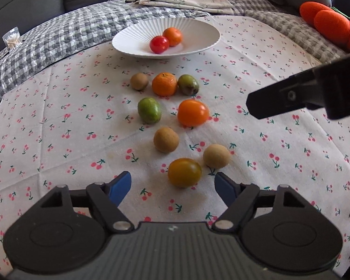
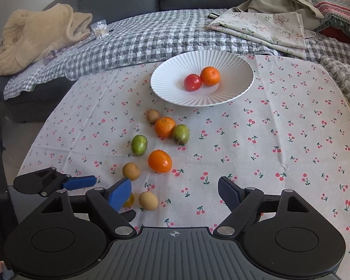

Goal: Organize fruits
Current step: 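Grasp the yellow-green tomato with the left tool while the right tool grasps a kiwi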

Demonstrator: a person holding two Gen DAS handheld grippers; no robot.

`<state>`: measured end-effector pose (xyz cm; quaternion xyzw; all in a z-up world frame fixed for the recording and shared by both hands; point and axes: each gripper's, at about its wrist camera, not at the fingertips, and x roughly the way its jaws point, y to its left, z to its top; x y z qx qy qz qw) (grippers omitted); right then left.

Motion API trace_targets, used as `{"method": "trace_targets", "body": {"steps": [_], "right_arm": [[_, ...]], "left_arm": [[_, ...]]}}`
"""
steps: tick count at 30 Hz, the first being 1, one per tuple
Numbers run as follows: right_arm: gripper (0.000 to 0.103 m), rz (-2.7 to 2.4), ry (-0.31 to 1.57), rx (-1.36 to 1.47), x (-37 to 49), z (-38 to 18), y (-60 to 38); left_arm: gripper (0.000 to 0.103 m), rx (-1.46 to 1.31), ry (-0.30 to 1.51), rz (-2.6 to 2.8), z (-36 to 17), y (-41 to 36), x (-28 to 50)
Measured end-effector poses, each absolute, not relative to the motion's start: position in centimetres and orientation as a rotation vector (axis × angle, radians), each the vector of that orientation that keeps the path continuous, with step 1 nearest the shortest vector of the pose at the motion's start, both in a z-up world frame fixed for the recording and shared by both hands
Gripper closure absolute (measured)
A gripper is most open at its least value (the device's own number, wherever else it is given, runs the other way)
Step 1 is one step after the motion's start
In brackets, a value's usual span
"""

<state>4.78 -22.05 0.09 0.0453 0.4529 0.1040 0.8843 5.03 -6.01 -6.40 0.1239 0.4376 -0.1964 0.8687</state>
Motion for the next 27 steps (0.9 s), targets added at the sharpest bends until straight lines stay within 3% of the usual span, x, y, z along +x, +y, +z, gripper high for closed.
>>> {"method": "trace_targets", "body": {"steps": [5,7,8,13,27], "right_arm": [[0.029,0.217,0.962,0.072,5.1,-0.7,-21.8],[0.033,0.218,0.967,0.068,5.3,-1.1,-21.9],[0.034,0.220,0.970,0.064,5.4,-1.3,-21.9],[0.041,0.243,0.982,0.026,5.8,-2.6,-21.3],[0.041,0.382,0.948,-0.116,5.9,-4.7,-17.3]], "left_arm": [[0.054,0.254,0.898,-0.431,-6.9,-6.2,5.2],[0.071,0.250,0.899,-0.438,-6.7,-6.2,5.2],[0.073,0.251,0.898,-0.438,-6.6,-6.2,5.2],[0.073,0.210,0.933,-0.405,-6.1,-5.1,5.8],[0.073,0.100,0.926,-0.259,-4.7,-1.8,7.5]]}}
